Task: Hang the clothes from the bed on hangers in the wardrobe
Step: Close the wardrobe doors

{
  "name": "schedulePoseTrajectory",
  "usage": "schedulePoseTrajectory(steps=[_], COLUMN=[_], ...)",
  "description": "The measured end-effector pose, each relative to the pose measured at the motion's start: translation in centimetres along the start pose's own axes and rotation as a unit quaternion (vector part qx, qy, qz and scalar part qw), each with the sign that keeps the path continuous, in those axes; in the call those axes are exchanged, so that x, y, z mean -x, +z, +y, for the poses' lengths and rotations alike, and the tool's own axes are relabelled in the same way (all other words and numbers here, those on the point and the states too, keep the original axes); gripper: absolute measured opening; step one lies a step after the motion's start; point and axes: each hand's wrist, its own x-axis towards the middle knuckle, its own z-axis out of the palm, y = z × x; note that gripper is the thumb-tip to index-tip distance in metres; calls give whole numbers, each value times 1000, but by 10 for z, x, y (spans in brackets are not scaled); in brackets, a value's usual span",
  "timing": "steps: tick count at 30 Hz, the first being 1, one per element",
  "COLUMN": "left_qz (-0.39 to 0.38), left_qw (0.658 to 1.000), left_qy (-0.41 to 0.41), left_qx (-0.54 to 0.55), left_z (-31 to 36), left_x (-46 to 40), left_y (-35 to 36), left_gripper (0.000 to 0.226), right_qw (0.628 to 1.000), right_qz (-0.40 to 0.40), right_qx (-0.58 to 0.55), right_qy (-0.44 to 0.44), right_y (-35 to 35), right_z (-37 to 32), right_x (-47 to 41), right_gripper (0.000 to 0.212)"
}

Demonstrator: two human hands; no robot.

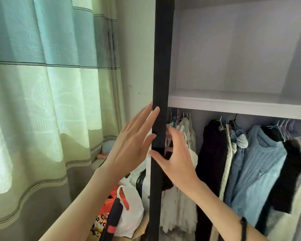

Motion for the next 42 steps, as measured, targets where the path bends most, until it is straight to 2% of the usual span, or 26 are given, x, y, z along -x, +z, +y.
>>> schedulePoseTrajectory(steps=[5,9,12,17,21,25,28,30,35,42], left_qz=[-35,-75,-82,-134,-183,-192,-189,-186,-188,-201], left_qw=[994,972,971,974,980,973,974,975,970,963], left_qy=[55,51,65,91,76,62,39,28,9,-1], left_qx=[91,219,216,159,4,-109,-117,-120,-157,-179], left_z=[23,57,73,95,96,94,94,94,86,72], left_x=[-29,-61,-81,-117,-147,-171,-184,-191,-207,-220], left_y=[27,62,88,142,185,219,244,261,292,318], left_gripper=[61,83,86,79,81,96,101,105,112,107], right_qw=[998,995,989,973,965,951,891,864,837,839], right_qz=[0,42,73,92,107,98,106,100,95,78], right_qx=[-29,16,63,163,208,278,441,493,538,538], right_qy=[64,91,109,133,118,88,25,13,-38,-29], right_y=[-41,-81,-106,-149,-174,-191,-203,-210,-224,-232], right_z=[19,45,64,116,158,190,219,233,260,294], right_x=[14,21,20,8,-12,-30,-46,-58,-83,-108], right_gripper=[64,67,68,61,56,56,65,78,93,98])
